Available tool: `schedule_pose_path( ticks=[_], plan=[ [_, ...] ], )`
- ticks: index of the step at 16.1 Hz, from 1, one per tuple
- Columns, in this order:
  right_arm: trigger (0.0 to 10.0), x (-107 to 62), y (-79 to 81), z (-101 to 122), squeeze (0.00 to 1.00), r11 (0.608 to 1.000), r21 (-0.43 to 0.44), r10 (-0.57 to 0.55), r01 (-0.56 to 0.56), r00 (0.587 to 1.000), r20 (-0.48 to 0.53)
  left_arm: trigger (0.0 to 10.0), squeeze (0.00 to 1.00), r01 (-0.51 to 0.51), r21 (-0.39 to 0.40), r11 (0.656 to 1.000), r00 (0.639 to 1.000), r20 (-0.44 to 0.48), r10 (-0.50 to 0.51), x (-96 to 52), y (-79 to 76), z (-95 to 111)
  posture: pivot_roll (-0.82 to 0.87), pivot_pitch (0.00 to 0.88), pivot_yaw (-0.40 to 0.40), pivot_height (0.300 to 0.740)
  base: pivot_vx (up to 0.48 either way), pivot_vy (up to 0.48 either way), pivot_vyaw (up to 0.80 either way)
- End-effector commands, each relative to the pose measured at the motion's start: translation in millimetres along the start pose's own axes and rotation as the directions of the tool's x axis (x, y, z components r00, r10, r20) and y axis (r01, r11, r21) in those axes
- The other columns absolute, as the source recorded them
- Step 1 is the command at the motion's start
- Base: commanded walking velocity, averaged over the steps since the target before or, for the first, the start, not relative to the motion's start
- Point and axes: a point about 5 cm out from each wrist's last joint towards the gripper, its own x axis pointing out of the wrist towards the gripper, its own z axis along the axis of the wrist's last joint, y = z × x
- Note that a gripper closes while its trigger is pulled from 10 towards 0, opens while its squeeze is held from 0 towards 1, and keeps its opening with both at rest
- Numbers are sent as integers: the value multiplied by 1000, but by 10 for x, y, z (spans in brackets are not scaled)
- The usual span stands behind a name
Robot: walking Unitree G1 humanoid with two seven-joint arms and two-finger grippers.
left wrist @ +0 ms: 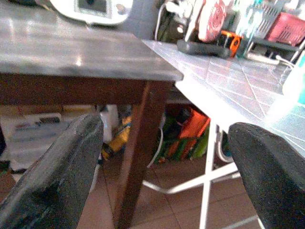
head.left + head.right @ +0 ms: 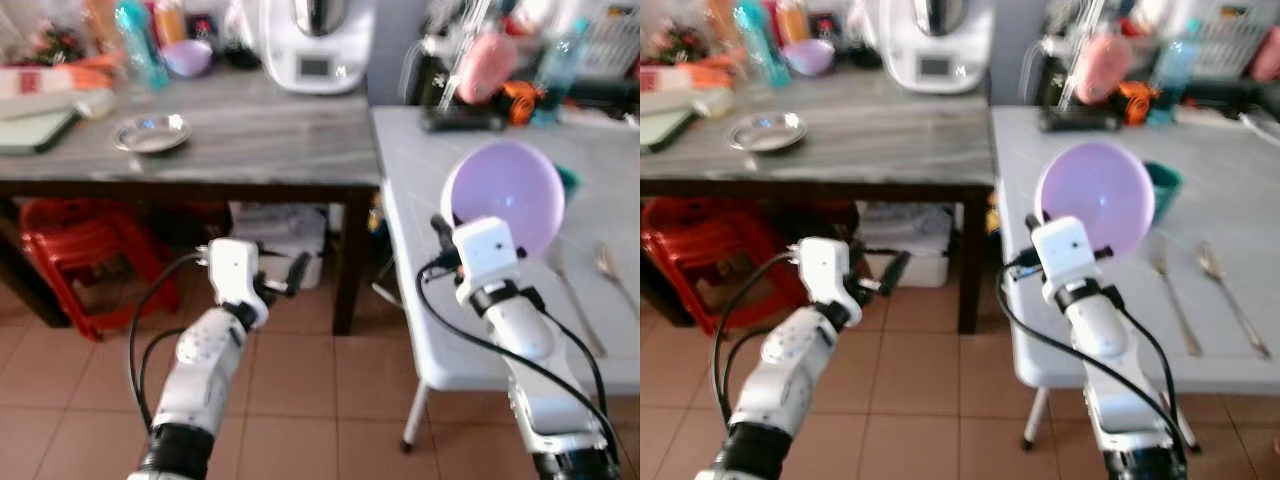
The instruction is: Setting the table
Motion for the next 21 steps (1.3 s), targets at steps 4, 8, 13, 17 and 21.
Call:
schedule_pose_path(
  ticks=[4, 8, 13, 17, 21],
  plan=[
    [10000, 4, 13, 76, 0, 1000, -5, -8, 8, 1000, 29, 10000, 0, -22, 20, 1000, 1000, -2, 23, -39, 87, 3, -11, 0, 29, 740, 0, 303, 0],
    [10000, -6, 9, 71, 0, 1000, -13, -6, 7, 1000, 28, 10000, 0, -17, 22, 1000, 1000, -5, 17, -31, 88, 4, -13, 0, 32, 740, 0, 306, 0],
    [10000, -13, 5, 64, 0, 1000, -12, -10, 11, 1000, 24, 10000, 0, -14, 24, 1000, 1000, -7, 15, -25, 91, 5, -16, 0, 36, 740, 0, 305, 605],
    [10000, -27, 0, 59, 0, 1000, -11, -12, 13, 1000, 23, 10000, 0, -15, 26, 1000, 1000, -8, 15, -13, 87, 1, -20, 0, 38, 740, 0, 305, 634],
    [10000, -41, -11, 45, 0, 1000, -12, -20, 20, 1000, 16, 10000, 0, -10, 25, 1000, 1000, -7, 10, 4, 67, 0, -24, 0, 40, 740, 0, 306, 623]
  ],
)
